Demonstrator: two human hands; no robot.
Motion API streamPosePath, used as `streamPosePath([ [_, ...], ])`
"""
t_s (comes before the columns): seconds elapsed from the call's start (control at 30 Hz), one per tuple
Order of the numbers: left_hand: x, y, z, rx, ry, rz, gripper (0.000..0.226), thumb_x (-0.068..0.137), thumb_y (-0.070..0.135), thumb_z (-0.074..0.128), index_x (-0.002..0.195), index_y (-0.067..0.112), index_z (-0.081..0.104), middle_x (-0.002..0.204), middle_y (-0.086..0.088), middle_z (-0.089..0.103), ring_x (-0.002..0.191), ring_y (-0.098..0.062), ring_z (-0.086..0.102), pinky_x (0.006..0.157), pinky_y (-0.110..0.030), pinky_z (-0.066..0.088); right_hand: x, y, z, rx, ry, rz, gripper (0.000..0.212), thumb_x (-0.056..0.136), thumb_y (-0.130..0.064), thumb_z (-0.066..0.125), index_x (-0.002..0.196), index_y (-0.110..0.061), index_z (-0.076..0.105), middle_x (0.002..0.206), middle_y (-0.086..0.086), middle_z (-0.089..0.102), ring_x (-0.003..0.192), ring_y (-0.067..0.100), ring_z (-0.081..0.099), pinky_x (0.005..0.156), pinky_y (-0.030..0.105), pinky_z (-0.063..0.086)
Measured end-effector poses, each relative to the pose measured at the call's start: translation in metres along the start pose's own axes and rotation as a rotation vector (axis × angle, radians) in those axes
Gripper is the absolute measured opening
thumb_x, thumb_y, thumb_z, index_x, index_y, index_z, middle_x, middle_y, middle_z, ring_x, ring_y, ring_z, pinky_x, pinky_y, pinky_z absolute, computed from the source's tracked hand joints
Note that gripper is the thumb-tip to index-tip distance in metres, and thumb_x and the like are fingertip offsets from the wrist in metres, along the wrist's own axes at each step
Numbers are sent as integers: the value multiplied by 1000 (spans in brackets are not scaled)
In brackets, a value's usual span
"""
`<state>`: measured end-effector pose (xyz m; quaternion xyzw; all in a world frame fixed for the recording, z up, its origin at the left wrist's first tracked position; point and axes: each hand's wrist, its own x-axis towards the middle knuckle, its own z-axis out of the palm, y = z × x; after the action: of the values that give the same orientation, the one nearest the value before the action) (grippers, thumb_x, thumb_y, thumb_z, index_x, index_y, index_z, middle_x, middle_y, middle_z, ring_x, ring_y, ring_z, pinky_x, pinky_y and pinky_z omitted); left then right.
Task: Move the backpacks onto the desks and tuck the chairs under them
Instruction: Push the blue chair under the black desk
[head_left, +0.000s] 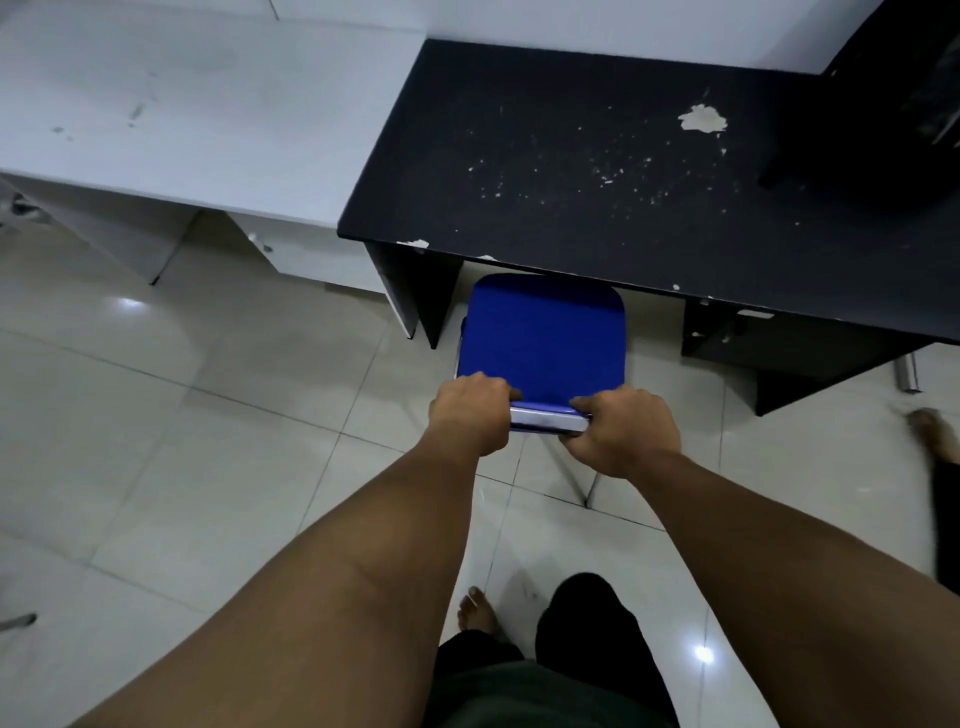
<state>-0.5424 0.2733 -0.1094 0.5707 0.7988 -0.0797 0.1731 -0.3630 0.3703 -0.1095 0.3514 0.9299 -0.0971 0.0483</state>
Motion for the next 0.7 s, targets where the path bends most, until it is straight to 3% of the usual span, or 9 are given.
streamPosePath([
  [0.23, 42, -5, -16, -4, 0, -17, 43, 86, 24, 63, 126, 38, 57, 96, 1, 63, 79, -19, 55, 68, -35, 53, 44, 16, -7, -55, 28, -22, 47, 76, -63, 51, 105, -33, 73, 58, -12, 60, 48, 8, 50, 46, 19, 38],
  [0.4, 82, -11, -34, 10, 2, -22, 46, 87, 22, 63, 128, 39, 56, 98, 1, 64, 83, -19, 58, 68, -33, 50, 86, 29, -17, -98, 11, -21, 45, 76, -67, 52, 104, -37, 71, 53, -14, 51, 45, 5, 40, 42, 18, 22],
  [0.7, 135, -20, -54, 24, -8, -51, 52, 88, 22, 64, 134, 42, 50, 101, 0, 63, 86, -20, 58, 74, -35, 55, 142, 49, -24, -41, -56, -8, 40, 77, -63, 52, 104, -38, 67, 62, -12, 56, 49, 5, 45, 45, 18, 25],
])
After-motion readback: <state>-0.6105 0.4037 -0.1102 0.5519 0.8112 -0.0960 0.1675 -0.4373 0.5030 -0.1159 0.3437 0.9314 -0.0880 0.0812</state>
